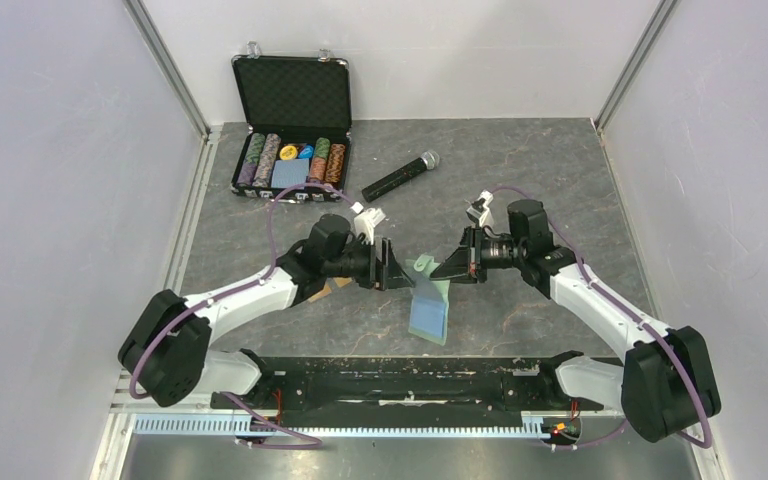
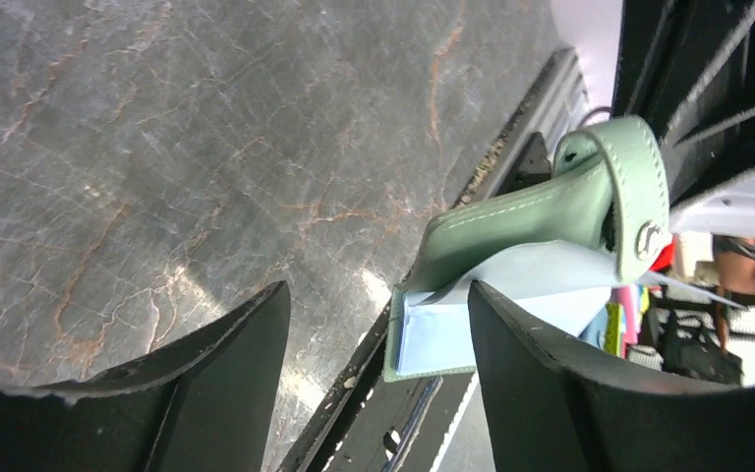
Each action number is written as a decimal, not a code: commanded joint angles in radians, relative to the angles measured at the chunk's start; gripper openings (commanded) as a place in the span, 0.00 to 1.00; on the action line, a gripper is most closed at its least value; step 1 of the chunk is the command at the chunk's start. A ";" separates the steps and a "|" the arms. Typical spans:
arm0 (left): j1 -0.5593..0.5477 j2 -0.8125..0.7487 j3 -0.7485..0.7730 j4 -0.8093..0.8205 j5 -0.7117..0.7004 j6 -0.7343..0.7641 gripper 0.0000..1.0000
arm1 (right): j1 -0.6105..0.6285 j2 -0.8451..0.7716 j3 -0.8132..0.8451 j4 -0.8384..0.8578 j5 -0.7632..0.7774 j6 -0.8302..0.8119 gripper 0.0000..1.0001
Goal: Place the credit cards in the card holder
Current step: Open the card holder at the center of the board.
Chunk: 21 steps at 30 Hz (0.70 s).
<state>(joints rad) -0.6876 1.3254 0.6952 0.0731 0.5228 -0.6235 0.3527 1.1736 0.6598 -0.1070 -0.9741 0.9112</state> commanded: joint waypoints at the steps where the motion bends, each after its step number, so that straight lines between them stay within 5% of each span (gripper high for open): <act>1: 0.028 0.003 -0.063 0.336 0.175 -0.097 0.73 | -0.004 0.001 0.049 0.074 -0.093 0.043 0.00; 10: 0.028 0.055 -0.036 0.581 0.349 -0.213 0.65 | -0.004 -0.002 0.038 0.077 -0.121 0.029 0.01; 17: 0.028 0.073 -0.031 0.595 0.376 -0.258 0.12 | -0.004 -0.006 0.052 0.029 -0.071 -0.045 0.28; 21: 0.028 0.038 -0.027 0.475 0.350 -0.212 0.03 | -0.010 -0.006 0.112 -0.101 -0.022 -0.192 0.52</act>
<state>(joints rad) -0.6590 1.3998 0.6319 0.5903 0.8715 -0.8375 0.3431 1.1740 0.6823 -0.1101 -1.0325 0.8646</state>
